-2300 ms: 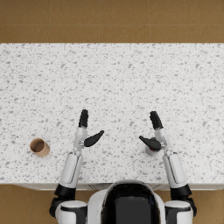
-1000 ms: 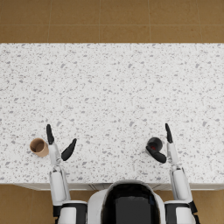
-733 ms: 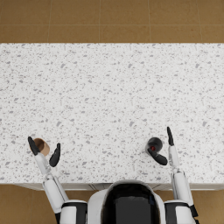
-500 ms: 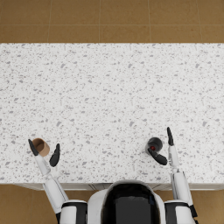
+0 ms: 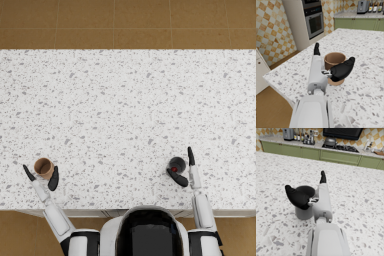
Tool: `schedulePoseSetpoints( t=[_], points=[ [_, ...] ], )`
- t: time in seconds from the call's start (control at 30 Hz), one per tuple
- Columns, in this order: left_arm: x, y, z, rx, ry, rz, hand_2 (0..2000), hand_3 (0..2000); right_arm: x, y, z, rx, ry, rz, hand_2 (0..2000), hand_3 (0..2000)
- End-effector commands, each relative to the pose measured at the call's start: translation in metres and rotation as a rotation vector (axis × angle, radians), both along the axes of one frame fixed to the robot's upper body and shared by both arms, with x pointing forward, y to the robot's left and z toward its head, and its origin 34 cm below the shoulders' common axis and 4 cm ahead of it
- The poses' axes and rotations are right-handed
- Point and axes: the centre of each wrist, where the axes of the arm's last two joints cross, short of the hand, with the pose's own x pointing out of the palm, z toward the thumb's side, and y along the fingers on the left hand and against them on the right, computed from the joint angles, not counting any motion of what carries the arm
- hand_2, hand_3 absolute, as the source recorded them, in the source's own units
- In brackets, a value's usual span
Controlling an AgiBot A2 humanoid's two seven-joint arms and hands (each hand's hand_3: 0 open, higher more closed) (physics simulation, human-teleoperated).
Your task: Pick up two cups and pour the berry on the right into the cup on the left
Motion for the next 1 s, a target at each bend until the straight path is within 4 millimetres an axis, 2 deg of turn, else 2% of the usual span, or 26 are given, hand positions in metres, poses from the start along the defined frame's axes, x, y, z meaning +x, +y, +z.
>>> schedulePoseSetpoints(
  t=[0.03, 0.17, 0.4, 0.47, 0.5, 0.53, 0.67, 0.77, 0.8, 0.83, 0.9, 0.93, 0.97, 1.0],
  points=[
    [0.005, 0.002, -0.021, -0.046, 0.062, -0.004, 0, 0, 0.001, -0.004, -0.003, -0.002, 0.011, -0.018, 0, 0],
    [0.007, 0.004, -0.037, -0.086, 0.112, 0.000, 0, 0, -0.004, -0.004, -0.011, 0.000, 0.044, -0.021, 0, 0],
    [0.013, 0.007, -0.052, -0.119, 0.149, 0.013, 0, 0, -0.004, -0.003, -0.028, 0.009, 0.106, -0.024, 0, 0],
    [0.014, 0.007, -0.052, -0.118, 0.147, 0.010, 0, 0, -0.001, -0.002, -0.031, 0.014, 0.113, -0.026, 0, 0],
    [0.016, 0.008, -0.041, -0.095, 0.111, 0.006, 0, 0, 0.001, -0.002, -0.034, 0.017, 0.122, -0.028, 0, 0],
    [0.016, 0.007, -0.052, -0.118, 0.145, 0.006, 0, 0, 0.003, -0.002, -0.036, 0.020, 0.127, -0.027, 0, 0],
    [0.018, 0.001, -0.054, -0.119, 0.153, -0.016, 0, 0, 0.010, -0.001, -0.045, 0.033, 0.153, -0.026, 0, 0],
    [0.021, 0.004, -0.055, -0.119, 0.156, -0.007, 0, 0, 0.014, -0.001, -0.051, 0.040, 0.171, -0.035, 0, 0],
    [0.025, 0.006, -0.042, -0.091, 0.111, -0.011, 0, 0, 0.015, -0.001, -0.052, 0.043, 0.174, -0.036, 0, 0],
    [0.023, 0.005, -0.056, -0.122, 0.159, -0.013, 0, 0, 0.015, 0.000, -0.053, 0.045, 0.177, -0.035, 0, 0],
    [0.027, 0.005, -0.056, -0.121, 0.159, -0.022, 0, 0, 0.018, 0.003, -0.054, 0.050, 0.182, -0.035, 0, 0],
    [0.030, 0.008, -0.042, -0.091, 0.112, -0.020, 0, 0, 0.019, 0.005, -0.055, 0.051, 0.184, -0.035, 0, 0],
    [0.026, 0.004, -0.055, -0.118, 0.156, -0.026, 1361, 327, 0.017, 0.006, -0.053, 0.051, 0.177, -0.034, 1361, 327],
    [0.025, 0.004, -0.053, -0.113, 0.151, -0.029, 2000, 653, 0.017, 0.006, -0.053, 0.053, 0.178, -0.024, 2000, 653]
  ],
)
